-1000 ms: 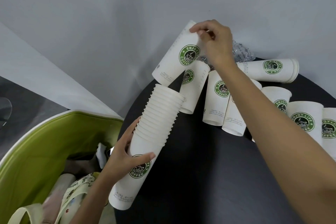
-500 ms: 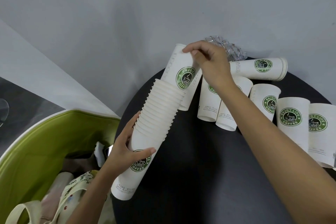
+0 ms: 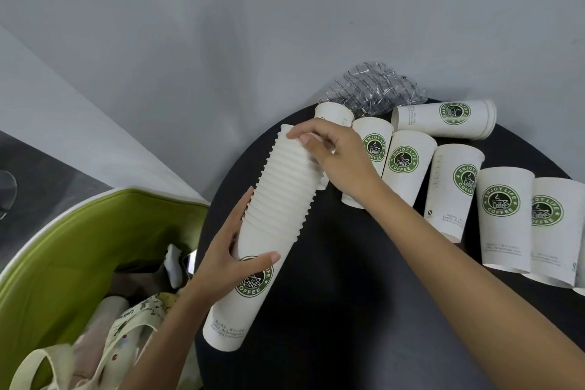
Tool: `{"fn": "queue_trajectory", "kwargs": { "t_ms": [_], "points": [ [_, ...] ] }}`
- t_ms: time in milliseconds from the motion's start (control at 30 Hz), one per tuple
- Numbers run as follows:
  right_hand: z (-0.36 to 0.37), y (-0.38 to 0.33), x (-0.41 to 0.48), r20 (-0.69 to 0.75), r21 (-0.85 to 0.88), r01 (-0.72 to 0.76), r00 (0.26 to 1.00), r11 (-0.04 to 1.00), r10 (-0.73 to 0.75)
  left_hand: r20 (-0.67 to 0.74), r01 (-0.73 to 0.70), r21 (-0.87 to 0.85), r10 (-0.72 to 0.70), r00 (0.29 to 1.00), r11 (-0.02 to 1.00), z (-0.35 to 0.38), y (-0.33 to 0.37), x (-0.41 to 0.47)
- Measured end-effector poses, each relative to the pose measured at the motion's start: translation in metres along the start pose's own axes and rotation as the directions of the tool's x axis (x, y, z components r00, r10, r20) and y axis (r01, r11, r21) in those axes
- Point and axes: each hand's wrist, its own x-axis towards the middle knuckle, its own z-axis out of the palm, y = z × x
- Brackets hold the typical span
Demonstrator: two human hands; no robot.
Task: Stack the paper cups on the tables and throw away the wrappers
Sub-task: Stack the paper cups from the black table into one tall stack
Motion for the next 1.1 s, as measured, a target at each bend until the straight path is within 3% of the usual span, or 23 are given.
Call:
{"fn": "queue_trajectory", "kwargs": {
  "t_ms": [300,567,900,1100],
  "points": [
    [0.005,-0.002,-0.003,-0.038,0.032,-0.049,0.998,0.998,0.05,0.025,-0.011,0.032,0.01,1.0,0.999,0.009,0.01,-0.002],
    [0.008,-0.001,-0.007,-0.059,0.023,-0.07,0.996,0.997,0.072,-0.003,-0.06,0.225,0.063,0.998,0.973,0.017,0.024,0.005],
    [0.007,0.006,-0.001,0.069,0.003,-0.043,0.997,0.999,0.042,-0.019,-0.06,0.205,0.065,0.998,0.977,0.02,0.022,0.007],
    [-0.005,0.032,0.025,-0.046,0.034,-0.078,0.996,0.996,0.08,-0.036,-0.026,0.17,0.032,0.999,0.985,0.015,0.018,0.011]
  ]
}}
